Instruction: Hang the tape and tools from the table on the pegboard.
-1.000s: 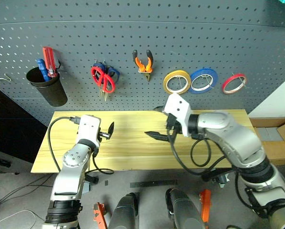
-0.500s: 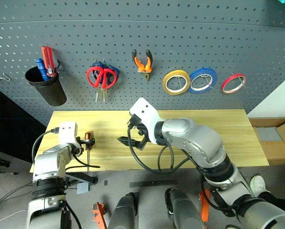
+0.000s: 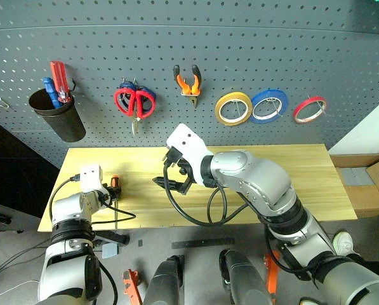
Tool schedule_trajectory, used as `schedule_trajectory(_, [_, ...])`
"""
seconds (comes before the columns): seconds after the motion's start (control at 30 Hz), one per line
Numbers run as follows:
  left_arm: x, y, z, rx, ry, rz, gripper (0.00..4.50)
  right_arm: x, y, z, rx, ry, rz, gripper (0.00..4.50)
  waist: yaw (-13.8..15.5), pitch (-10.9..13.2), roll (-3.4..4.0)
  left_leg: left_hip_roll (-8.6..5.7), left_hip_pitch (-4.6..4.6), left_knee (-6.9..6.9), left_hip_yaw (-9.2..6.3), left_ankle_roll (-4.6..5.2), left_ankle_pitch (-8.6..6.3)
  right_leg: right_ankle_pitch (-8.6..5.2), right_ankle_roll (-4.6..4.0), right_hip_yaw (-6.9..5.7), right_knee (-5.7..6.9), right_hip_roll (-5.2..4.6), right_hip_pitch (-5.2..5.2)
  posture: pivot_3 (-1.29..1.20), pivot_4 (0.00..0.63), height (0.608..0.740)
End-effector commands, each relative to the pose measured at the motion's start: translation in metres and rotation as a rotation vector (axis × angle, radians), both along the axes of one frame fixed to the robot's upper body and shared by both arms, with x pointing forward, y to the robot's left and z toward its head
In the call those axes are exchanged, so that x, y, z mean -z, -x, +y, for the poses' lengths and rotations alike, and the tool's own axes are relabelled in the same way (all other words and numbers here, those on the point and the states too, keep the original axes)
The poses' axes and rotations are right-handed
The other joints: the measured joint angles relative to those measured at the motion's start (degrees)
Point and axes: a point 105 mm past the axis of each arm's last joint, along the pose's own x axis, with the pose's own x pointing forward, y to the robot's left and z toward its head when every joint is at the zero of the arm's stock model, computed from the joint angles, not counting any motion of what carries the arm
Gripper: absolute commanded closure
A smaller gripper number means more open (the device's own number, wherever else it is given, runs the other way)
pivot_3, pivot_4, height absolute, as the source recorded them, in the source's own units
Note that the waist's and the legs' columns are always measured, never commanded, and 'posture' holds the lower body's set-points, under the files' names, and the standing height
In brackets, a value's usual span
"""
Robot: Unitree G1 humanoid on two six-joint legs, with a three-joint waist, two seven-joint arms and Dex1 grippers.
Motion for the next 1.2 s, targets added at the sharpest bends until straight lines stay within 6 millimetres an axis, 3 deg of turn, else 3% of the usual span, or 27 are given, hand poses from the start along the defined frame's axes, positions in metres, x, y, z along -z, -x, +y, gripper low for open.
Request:
schedule_trajectory(0.03, [0.001, 0.007, -0.002, -0.012, 0.035, -0.006, 3.07, -0.015, 0.005, 0.005, -0.036, -0.016, -0.082, 0.00, 0.0, 0.0, 0.00, 0.00, 0.00, 0.00, 0.01, 0.00, 0.00, 0.00, 0.00, 0.01, -0.01, 0.00, 0.00, -0.12, 0.292, 0.740])
schedule_trajectory(0.1, [-0.003, 0.014, -0.003, -0.012, 0.031, -0.031, 3.72, -0.021, 0.007, 0.005, -0.050, -0.028, -0.105, 0.00, -0.1, 0.0, 0.00, 0.01, -0.02, -0.01, 0.02, -0.02, -0.01, 0.01, -0.01, 0.04, -0.02, -0.05, -0.02, -0.11, 0.291, 0.740])
schedule_trajectory(0.2, [-0.019, 0.021, -0.005, -0.028, 0.014, -0.117, 3.73, -0.030, 0.012, 0.006, -0.095, -0.054, -0.140, 0.00, -0.1, 0.0, 0.00, 0.06, -0.04, -0.02, 0.05, -0.07, -0.05, 0.02, -0.03, 0.11, -0.03, -0.11, -0.09, -0.10, 0.291, 0.740])
schedule_trajectory(0.43, [-0.092, 0.050, -0.031, 0.128, -0.335, -0.483, 3.73, -0.050, 0.021, -0.007, -0.226, -0.099, -0.350, 0.00, 0.1, 0.1, -0.06, 0.10, -0.16, -0.04, 0.04, -0.13, -0.09, 0.02, -0.04, 0.11, -0.15, -0.13, -0.15, -0.08, 0.279, 0.740])
schedule_trajectory(0.6, [-0.159, 0.057, -0.039, 0.065, -0.473, -0.779, 3.73, -0.069, 0.033, -0.016, -0.336, -0.160, -0.409, 0.00, 1.0, 0.0, -0.08, 0.14, -0.20, -0.02, -0.02, -0.13, -0.08, -0.01, -0.05, 0.02, -0.20, -0.08, -0.13, -0.04, 0.253, 0.740])
schedule_trajectory(0.8, [-0.254, 0.058, -0.038, 0.004, -0.667, -1.092, 3.73, -0.078, 0.028, -0.020, -0.362, -0.176, -0.444, 0.00, 1.7, 0.0, -0.14, 0.13, -0.20, 0.05, 0.00, -0.13, -0.07, -0.06, 0.05, -0.04, -0.17, 0.11, -0.08, -0.02, 0.223, 0.740])
schedule_trajectory(0.97, [-0.329, 0.050, -0.027, -0.061, -0.706, -1.295, 3.73, -0.087, 0.015, -0.017, -0.327, -0.186, -0.479, 0.00, 2.0, -0.1, -0.24, 0.05, -0.28, 0.07, 0.08, -0.14, -0.07, 0.01, -0.03, -0.13, -0.15, 0.16, -0.10, -0.01, 0.193, 0.740])
schedule_trajectory(1.1, [-0.361, 0.037, -0.015, -0.089, -0.648, -1.369, 3.73, -0.094, 0.008, -0.014, -0.305, -0.197, -0.500, 0.00, 2.2, -0.2, -0.29, 0.03, -0.28, 0.05, 0.13, -0.16, -0.06, 0.03, -0.03, -0.14, -0.12, 0.14, -0.12, -0.01, 0.174, 0.740])
schedule_trajectory(1.2, [-0.371, 0.024, -0.009, -0.080, -0.641, -1.382, 3.73, -0.097, 0.004, -0.011, -0.294, -0.206, -0.509, 0.00, 2.3, -0.2, -0.34, 0.03, -0.38, 0.07, 0.09, -0.19, -0.04, 0.04, -0.04, -0.27, -0.11, 0.14, -0.18, -0.01, 0.169, 0.740])
